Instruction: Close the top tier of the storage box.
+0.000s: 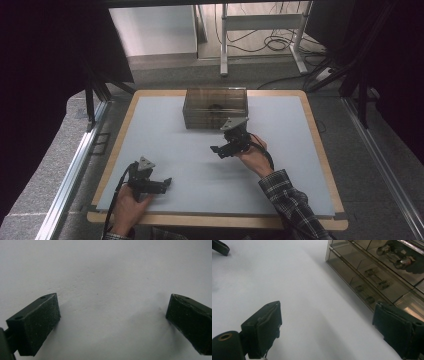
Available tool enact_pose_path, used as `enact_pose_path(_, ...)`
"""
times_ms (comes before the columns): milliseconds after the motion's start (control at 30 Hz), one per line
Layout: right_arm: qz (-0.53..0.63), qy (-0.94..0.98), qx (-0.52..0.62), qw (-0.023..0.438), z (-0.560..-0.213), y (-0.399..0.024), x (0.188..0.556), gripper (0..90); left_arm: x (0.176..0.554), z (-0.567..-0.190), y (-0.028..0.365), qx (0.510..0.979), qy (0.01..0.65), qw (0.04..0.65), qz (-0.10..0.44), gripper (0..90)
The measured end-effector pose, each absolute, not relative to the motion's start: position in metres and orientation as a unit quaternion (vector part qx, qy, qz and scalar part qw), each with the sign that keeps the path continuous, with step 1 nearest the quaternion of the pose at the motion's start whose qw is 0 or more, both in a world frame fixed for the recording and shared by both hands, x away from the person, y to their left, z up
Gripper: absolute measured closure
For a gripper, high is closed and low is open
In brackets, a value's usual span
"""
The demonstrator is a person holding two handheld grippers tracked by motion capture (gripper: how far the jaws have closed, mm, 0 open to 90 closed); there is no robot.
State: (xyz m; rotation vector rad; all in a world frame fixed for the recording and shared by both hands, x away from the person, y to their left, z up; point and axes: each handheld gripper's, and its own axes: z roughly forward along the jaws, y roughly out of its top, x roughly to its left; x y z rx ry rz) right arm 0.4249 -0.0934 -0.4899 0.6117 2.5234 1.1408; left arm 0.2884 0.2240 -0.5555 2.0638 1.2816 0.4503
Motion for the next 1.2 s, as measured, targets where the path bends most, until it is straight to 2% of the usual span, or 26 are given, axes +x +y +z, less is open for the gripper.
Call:
enact_pose_path(633,0.384,0.889,0.209,0.137,-0.5,-0.096,0.411,4.8,0.288,-0.556,0.224,0.789,0.49,0.329,0.172,0.0)
enact_pose_path(1200,0.372,0.894,0.213,0.132,-0.504,-0.116,0.396,3.5,0.288,-0.556,0.224,0.789,0.49,0.329,0.172,0.0)
